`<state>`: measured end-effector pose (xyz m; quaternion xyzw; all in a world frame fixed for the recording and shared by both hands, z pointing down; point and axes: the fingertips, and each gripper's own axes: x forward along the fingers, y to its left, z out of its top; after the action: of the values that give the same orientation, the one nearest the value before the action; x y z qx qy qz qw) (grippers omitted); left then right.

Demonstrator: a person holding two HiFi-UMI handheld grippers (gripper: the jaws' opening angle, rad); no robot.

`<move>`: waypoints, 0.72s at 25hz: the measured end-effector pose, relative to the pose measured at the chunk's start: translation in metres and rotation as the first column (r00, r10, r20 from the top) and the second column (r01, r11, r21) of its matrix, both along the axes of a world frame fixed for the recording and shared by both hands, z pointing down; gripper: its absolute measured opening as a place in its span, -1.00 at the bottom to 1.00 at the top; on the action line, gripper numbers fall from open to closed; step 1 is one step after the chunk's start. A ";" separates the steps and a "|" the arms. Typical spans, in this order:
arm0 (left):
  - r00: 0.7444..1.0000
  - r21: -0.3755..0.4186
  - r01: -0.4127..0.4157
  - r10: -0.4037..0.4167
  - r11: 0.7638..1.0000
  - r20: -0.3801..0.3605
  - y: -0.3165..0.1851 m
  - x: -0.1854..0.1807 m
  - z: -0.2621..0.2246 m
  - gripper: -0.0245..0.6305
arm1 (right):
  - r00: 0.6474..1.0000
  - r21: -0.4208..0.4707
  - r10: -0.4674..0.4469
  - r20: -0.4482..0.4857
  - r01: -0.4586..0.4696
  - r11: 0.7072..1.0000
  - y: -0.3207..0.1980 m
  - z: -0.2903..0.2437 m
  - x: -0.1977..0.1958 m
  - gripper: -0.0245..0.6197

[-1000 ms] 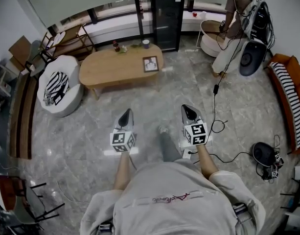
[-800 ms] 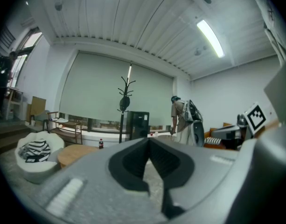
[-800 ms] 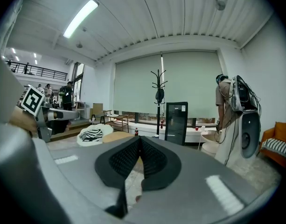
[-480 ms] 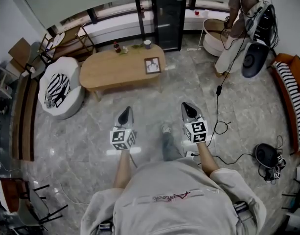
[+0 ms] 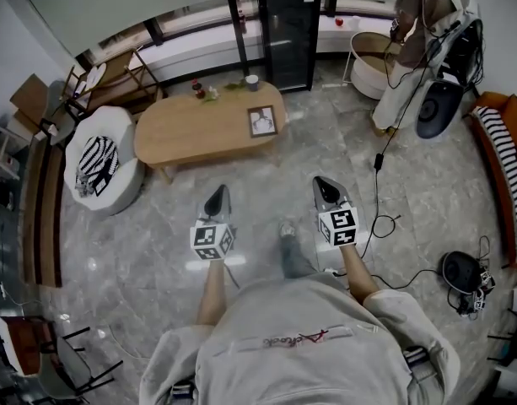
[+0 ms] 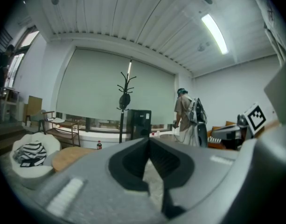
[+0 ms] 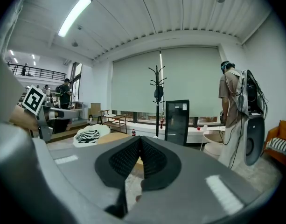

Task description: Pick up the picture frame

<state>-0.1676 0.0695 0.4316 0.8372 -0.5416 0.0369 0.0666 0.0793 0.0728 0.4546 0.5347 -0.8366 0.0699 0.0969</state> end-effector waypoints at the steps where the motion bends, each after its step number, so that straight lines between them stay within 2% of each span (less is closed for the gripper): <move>1: 1.000 -0.003 0.001 -0.001 1.000 0.000 -0.007 0.001 0.000 -0.92 | 1.000 -0.003 -0.001 0.000 0.001 1.000 -0.006 0.001 0.001 -0.91; 18: 1.000 -0.023 0.007 -0.007 1.000 0.003 -0.139 0.020 -0.011 -0.92 | 1.000 -0.027 -0.021 0.006 0.021 0.999 -0.138 -0.005 0.013 -0.91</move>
<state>-0.1473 -0.0692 0.4207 0.8344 -0.5443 0.0439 0.0755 0.0924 -0.0650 0.4491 0.5244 -0.8414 0.0816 0.1025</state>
